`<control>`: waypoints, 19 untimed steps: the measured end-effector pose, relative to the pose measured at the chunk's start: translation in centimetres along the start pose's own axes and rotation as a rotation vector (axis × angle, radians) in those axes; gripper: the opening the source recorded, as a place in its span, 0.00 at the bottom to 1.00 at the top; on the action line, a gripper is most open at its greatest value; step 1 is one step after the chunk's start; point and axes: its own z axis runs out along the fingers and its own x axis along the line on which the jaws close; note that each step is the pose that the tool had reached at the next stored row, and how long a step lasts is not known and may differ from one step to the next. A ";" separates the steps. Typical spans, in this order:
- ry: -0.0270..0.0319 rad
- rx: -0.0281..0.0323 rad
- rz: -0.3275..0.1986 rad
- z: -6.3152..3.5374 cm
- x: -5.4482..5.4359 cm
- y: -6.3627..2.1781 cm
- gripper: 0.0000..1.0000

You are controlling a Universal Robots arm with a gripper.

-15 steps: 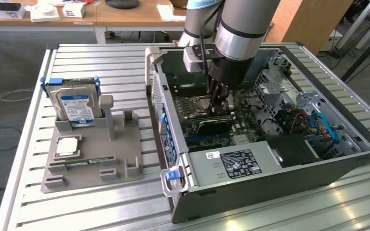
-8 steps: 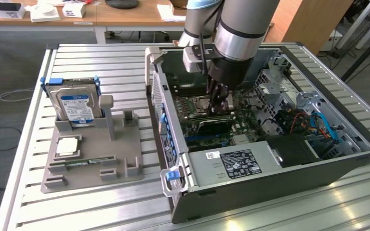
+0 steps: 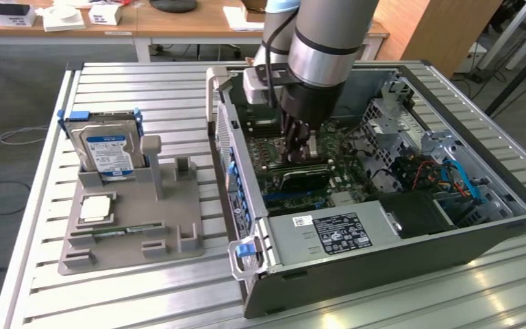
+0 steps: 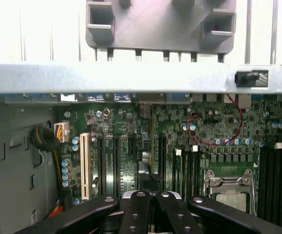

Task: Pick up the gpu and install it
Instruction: 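Press down on the gpu until it lock into place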

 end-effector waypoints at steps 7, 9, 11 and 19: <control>-0.0002 0.0001 0.000 0.11 -0.3 0.32 0.11; 0.0000 0.0000 0.000 0.12 -0.4 0.50 0.11; 0.0002 -0.0001 0.001 0.12 -0.4 0.66 0.11; 0.0002 -0.0001 0.001 0.49 -0.5 1.15 0.11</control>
